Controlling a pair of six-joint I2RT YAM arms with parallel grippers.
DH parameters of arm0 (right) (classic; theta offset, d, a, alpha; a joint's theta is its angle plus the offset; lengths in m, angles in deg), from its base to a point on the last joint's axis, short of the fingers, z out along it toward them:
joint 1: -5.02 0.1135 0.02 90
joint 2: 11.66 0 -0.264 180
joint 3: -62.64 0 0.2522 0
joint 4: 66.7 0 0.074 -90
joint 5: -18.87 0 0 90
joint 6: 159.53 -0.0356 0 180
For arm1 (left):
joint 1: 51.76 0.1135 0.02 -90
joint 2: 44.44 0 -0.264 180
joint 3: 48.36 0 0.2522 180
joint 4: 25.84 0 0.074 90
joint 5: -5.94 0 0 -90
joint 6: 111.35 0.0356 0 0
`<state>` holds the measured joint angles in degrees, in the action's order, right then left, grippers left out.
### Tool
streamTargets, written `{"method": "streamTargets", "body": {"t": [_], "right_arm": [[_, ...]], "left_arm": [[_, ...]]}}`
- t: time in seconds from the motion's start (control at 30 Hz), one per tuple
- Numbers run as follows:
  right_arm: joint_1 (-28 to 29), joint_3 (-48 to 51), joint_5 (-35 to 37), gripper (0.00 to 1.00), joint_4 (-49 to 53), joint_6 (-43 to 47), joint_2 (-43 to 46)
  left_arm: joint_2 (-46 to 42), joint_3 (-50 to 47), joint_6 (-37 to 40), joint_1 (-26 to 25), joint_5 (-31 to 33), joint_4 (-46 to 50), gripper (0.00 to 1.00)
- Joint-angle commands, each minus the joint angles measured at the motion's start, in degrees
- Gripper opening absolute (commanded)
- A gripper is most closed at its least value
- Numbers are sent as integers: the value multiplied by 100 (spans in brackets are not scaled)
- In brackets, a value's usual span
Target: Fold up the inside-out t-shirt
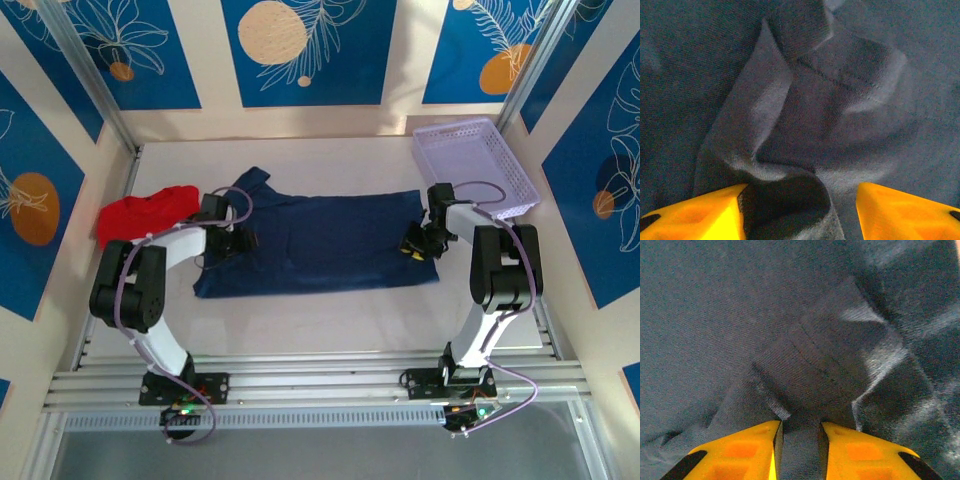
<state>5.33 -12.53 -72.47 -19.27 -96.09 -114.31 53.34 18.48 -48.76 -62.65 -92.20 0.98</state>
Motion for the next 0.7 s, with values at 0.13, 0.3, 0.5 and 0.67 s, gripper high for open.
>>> {"method": "streamTargets", "body": {"t": [0.13,0.3,0.5,0.67], "right_arm": [[-81,342,348,26,447,24,-20],[-71,496,363,25,420,72,157],[94,507,218,27,178,88,841],[122,432,151,29,73,107,842]], "left_arm": [[-304,-149,403,171,1100,555,57],[-809,-196,336,158,766,512,58],[-1675,-415,178,32,225,498,60],[-1615,-619,19,-222,-692,236,60]]}}
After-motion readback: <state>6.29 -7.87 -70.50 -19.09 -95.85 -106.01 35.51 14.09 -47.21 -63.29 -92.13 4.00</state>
